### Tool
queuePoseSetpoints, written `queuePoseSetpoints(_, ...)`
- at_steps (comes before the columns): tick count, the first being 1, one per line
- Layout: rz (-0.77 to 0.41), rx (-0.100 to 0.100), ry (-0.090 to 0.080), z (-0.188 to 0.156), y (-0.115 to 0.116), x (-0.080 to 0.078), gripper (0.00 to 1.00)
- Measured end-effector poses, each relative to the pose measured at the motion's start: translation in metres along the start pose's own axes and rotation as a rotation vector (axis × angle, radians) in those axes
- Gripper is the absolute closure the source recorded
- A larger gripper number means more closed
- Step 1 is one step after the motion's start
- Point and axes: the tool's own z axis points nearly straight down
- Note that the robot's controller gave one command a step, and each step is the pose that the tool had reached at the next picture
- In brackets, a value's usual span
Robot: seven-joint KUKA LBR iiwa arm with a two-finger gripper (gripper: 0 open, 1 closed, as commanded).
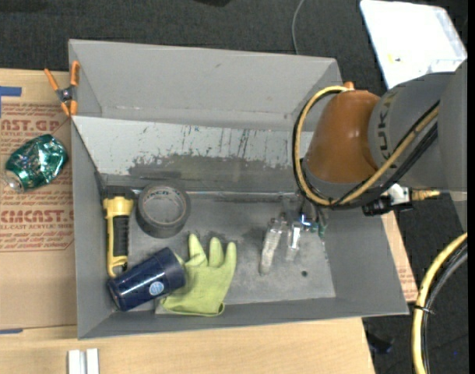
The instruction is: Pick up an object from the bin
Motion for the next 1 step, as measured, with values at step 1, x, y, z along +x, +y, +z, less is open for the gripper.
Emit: queuePoseSetpoints(1,0.151,-0.003,-0.011,0.0399,0.0032,-0.0117,0.0)
